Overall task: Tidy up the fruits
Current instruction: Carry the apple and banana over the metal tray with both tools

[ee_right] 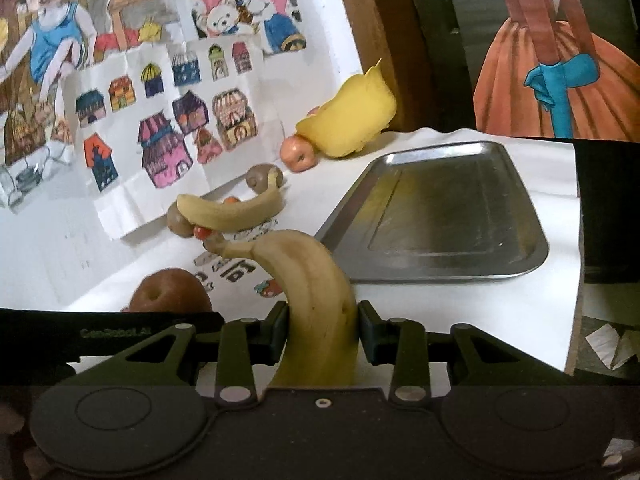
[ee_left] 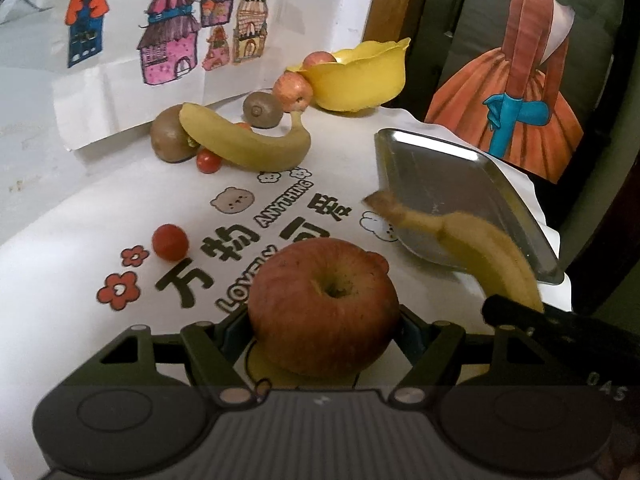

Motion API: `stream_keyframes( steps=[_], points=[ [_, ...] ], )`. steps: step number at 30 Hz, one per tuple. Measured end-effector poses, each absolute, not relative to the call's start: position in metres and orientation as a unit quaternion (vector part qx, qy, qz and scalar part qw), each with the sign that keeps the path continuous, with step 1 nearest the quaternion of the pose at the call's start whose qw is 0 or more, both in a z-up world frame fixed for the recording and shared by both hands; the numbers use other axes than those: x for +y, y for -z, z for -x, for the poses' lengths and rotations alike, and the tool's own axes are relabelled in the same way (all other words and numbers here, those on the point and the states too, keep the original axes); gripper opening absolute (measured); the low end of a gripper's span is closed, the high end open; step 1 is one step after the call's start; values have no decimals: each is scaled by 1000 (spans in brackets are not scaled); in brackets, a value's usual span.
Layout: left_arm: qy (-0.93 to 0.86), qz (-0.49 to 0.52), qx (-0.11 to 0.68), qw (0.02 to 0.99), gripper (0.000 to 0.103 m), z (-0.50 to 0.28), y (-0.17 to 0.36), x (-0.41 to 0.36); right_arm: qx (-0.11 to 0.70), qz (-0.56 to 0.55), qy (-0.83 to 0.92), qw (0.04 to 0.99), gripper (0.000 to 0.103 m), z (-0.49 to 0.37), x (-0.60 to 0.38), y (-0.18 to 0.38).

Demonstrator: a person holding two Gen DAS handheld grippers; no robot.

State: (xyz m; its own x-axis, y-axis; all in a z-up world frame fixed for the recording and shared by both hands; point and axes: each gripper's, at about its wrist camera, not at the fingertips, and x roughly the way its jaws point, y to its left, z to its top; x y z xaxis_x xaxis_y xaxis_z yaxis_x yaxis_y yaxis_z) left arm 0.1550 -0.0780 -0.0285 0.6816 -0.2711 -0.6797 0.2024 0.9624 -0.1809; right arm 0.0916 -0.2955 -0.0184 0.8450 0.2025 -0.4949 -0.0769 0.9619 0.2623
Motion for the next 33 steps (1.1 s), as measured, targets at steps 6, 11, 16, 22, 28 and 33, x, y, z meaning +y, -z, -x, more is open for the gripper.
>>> stream_keyframes(
  steps=[6,11,16,22,28,33],
  points=[
    [130,47,369,919,77,-170,21,-93,248,-140,-54,957,38,-95,-320,11],
    [135,41,353,925,77,-188,11,-110,225,-160,-39,960,38,-105,-345,2],
    [148,38,326,933,77,-207,4,-128,196,-182,-26,963,38,-120,-370,-8],
    [167,25,312,935,77,-225,11,-152,192,-211,6,958,38,-137,-394,-2],
    [189,2,316,930,77,-232,23,-176,199,-229,27,952,38,-152,-406,12],
    [201,-12,316,927,77,-231,29,-186,207,-235,26,950,38,-162,-409,20]
  ],
)
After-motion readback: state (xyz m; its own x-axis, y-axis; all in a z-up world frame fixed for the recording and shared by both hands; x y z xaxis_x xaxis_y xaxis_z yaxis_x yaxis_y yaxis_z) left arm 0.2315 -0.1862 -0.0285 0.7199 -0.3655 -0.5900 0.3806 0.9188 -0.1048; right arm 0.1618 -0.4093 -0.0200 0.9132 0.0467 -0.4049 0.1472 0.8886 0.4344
